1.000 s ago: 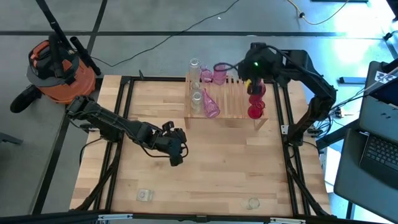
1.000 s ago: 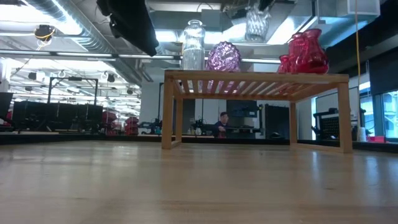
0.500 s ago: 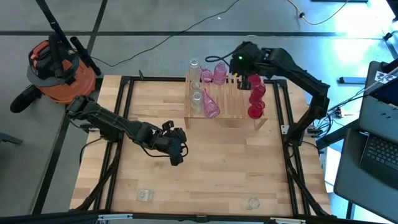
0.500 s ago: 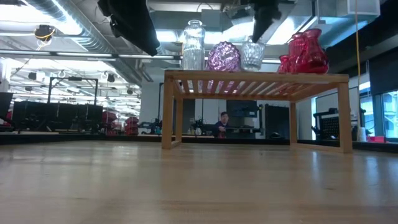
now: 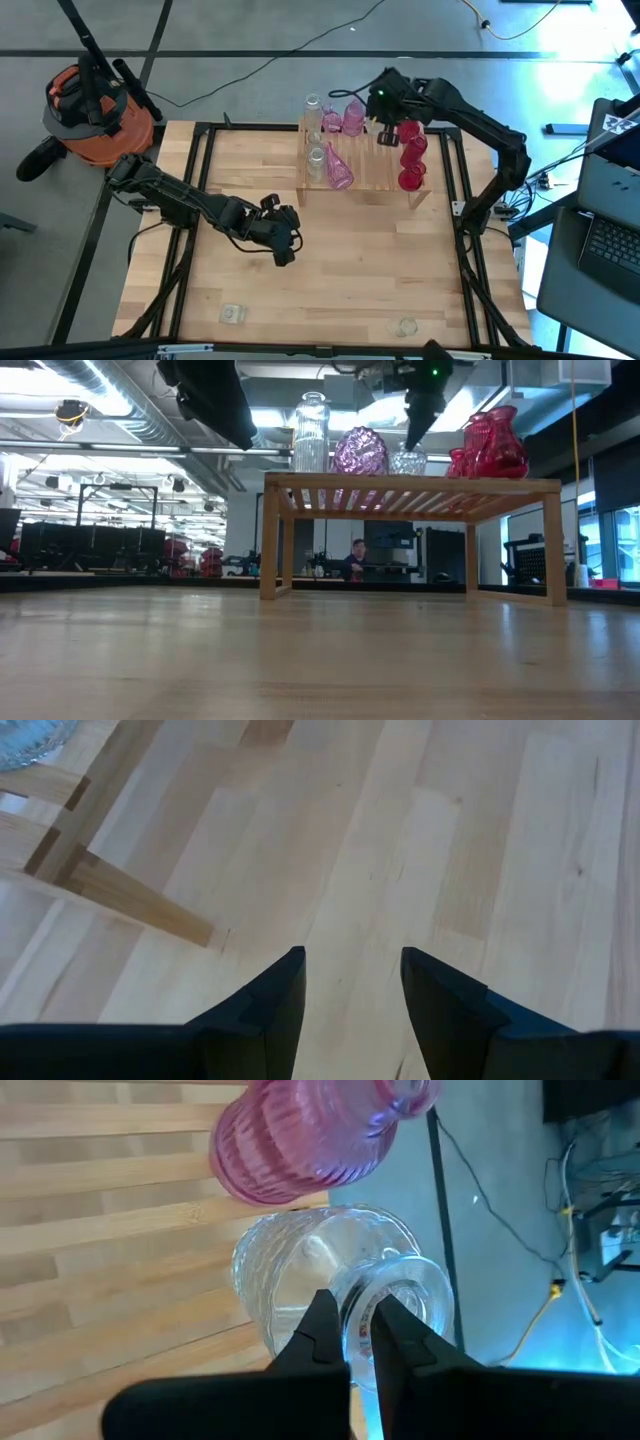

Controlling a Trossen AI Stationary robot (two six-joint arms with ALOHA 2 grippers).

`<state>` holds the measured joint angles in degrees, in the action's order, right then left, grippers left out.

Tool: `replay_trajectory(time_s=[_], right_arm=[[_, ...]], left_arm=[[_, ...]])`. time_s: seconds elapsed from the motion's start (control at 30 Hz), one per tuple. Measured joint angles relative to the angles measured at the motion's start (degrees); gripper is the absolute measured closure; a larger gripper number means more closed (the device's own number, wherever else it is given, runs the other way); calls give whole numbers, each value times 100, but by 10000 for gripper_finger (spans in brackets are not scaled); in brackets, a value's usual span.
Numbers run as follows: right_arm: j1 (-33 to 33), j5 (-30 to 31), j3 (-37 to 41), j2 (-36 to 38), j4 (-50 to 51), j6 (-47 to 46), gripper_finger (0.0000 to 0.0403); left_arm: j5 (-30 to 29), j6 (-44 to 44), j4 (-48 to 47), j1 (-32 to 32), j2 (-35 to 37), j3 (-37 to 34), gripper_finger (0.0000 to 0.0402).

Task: Sort vases onto shelf
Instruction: Put the transparent vase on the shelf

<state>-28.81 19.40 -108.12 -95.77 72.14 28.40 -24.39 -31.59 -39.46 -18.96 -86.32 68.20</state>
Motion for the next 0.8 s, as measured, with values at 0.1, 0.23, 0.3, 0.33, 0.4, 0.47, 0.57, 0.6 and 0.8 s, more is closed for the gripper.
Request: replay_trajectory(time_s=[0.1, 0.23, 0.3, 0.33, 0.4, 0.47, 0.57, 0.6, 0.8], right_arm=[[-125, -60, 62, -7, 19, 6, 403], [-209, -108, 66, -7, 2, 28, 403], [-213, -187, 66, -7, 41, 30, 403], [-213, -207, 66, -7, 50, 30, 403], [-211, -205, 66, -7, 58, 33, 403], [-209, -207, 66, -7, 63, 33, 403], [-208, -196, 66, -59, 124, 35, 403], [-211, -192, 66, -102, 150, 38, 403], [-195, -35, 66, -274, 148, 38, 403]], left_arm=[[1, -122, -1, 0, 0, 0, 243], [-2, -130, 0, -48, 0, 0, 243], [-1, -129, -1, -69, 0, 0, 243], [-1, -130, 0, -80, 0, 0, 243], [-18, -128, 0, -103, -1, 0, 243], [-41, -128, 0, -102, -2, 0, 243], [-62, -127, 0, -101, -1, 0, 243], [-62, -127, 0, -101, -1, 0, 243], [-20, -130, 0, -101, -2, 0, 243]])
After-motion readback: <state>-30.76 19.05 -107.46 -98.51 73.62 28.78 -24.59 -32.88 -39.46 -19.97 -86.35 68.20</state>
